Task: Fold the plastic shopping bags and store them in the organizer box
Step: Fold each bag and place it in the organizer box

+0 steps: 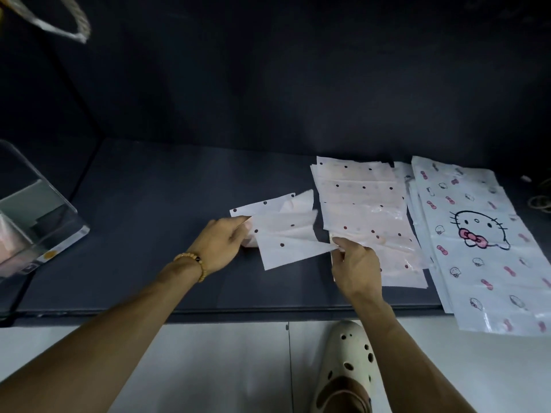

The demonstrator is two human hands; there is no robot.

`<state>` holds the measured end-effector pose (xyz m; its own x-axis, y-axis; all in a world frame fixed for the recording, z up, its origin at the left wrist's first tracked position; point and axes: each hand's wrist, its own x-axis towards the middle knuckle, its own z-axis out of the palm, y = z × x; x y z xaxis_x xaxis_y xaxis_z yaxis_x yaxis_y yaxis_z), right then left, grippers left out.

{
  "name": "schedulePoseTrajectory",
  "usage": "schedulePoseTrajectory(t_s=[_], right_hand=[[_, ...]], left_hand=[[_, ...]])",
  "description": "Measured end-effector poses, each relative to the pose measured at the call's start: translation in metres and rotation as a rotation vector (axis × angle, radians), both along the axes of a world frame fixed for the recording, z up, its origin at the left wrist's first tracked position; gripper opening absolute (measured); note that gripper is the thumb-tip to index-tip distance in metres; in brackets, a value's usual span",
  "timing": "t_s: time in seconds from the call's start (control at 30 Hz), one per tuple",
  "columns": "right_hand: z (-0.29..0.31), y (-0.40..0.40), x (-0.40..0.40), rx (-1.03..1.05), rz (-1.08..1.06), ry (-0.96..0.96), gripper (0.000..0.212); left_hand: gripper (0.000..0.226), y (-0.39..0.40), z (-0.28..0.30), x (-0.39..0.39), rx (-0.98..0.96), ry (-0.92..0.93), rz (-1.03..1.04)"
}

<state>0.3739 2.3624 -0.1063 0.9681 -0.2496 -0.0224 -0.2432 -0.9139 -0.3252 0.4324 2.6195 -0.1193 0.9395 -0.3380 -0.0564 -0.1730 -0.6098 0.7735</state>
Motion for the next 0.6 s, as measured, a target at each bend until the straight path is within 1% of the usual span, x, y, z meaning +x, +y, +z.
schedulePoseTrajectory(t_s=[0.03, 0.07, 0.1, 0.13, 0.2, 0.3, 0.33, 0.37, 0.43, 0.47, 0.5, 0.53, 0.57, 0.6], right_hand=[[0.002, 0.0, -0.003, 0.005, 0.037, 0.017, 0.034], [0.005, 0.002, -0.005, 0.017, 0.095, 0.057, 0.049], [0.007, 0.008, -0.007, 0.049, 0.158, 0.089, 0.062], [0.009, 0.016, -0.008, 0.098, 0.209, 0.108, 0.071], [0.013, 0.04, -0.009, 0.173, 0.306, 0.156, 0.08], [0.009, 0.077, -0.013, 0.138, 0.429, 0.214, 0.087], [0.008, 0.089, -0.015, 0.143, 0.453, 0.219, 0.084], [0.006, 0.099, -0.017, 0.169, 0.473, 0.216, 0.074], [0.001, 0.12, -0.021, 0.196, 0.518, 0.175, 0.041], [-0.001, 0.13, -0.023, 0.199, 0.53, 0.144, 0.027], [-0.002, 0.14, -0.024, 0.244, 0.512, 0.124, 0.019], [-0.002, 0.149, -0.025, 0.345, 0.459, 0.124, 0.013], [0.0, 0.157, -0.025, 0.496, 0.389, 0.144, 0.011], [0.001, 0.164, -0.024, 0.64, 0.318, 0.17, 0.015]], left_hand=[[0.03, 0.009, 0.002, -0.002, 0.082, -0.052, -0.033], [0.03, 0.018, 0.002, -0.005, 0.179, -0.093, -0.077], [0.032, 0.027, 0.002, -0.009, 0.271, -0.113, -0.105], [0.034, 0.037, 0.002, -0.013, 0.342, -0.115, -0.115], [0.034, 0.053, 0.002, -0.024, 0.419, -0.145, -0.108], [0.033, 0.074, 0.007, -0.043, 0.461, -0.227, -0.113], [0.033, 0.08, 0.01, -0.05, 0.478, -0.253, -0.115], [0.032, 0.086, 0.012, -0.058, 0.493, -0.28, -0.114], [0.028, 0.099, 0.014, -0.073, 0.487, -0.31, -0.087], [0.026, 0.107, 0.016, -0.079, 0.456, -0.301, -0.054], [0.023, 0.115, 0.018, -0.084, 0.41, -0.274, -0.002], [0.021, 0.123, 0.019, -0.088, 0.36, -0.233, 0.07], [0.02, 0.131, 0.02, -0.091, 0.318, -0.184, 0.143], [0.023, 0.138, 0.02, -0.093, 0.282, -0.139, 0.215]])
